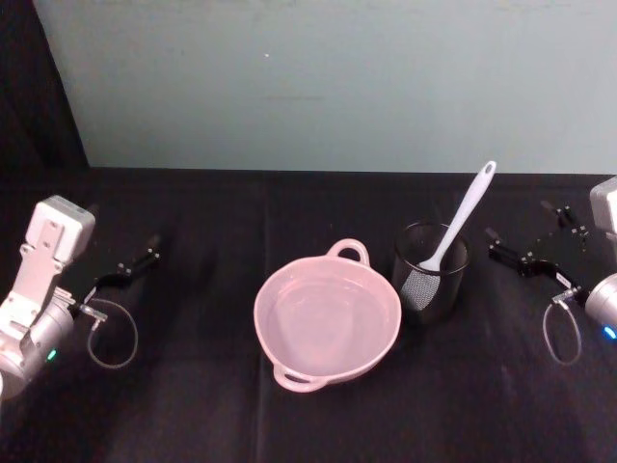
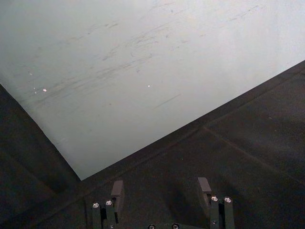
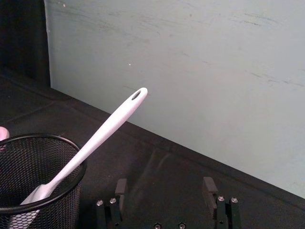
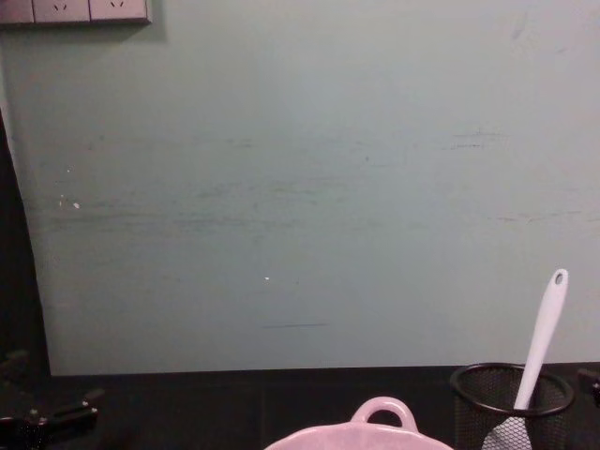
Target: Use the one hand to pick up the spoon and stir the clear water in the bowl.
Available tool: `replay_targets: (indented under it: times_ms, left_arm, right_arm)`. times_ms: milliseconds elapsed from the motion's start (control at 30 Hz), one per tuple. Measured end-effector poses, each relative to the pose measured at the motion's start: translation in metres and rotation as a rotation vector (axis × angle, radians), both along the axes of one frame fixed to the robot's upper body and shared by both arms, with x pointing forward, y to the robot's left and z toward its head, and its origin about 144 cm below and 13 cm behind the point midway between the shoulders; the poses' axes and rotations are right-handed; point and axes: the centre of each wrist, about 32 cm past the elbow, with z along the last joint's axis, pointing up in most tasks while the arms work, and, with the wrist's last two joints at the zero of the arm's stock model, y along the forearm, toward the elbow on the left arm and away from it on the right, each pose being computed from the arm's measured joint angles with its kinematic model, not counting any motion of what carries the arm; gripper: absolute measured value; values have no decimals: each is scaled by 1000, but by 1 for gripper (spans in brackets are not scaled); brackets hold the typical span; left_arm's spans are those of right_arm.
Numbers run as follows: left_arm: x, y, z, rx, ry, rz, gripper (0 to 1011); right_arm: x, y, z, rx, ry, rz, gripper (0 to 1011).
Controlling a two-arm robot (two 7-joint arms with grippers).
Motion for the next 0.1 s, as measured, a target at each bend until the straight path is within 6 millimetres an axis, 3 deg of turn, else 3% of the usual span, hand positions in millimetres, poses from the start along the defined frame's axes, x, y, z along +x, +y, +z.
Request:
replay_targets:
  times_ms: [100]
  left_arm:
    - [0, 0, 0, 0, 0, 0, 1005]
  right_arm:
    - [0, 0, 0, 0, 0, 0, 1003]
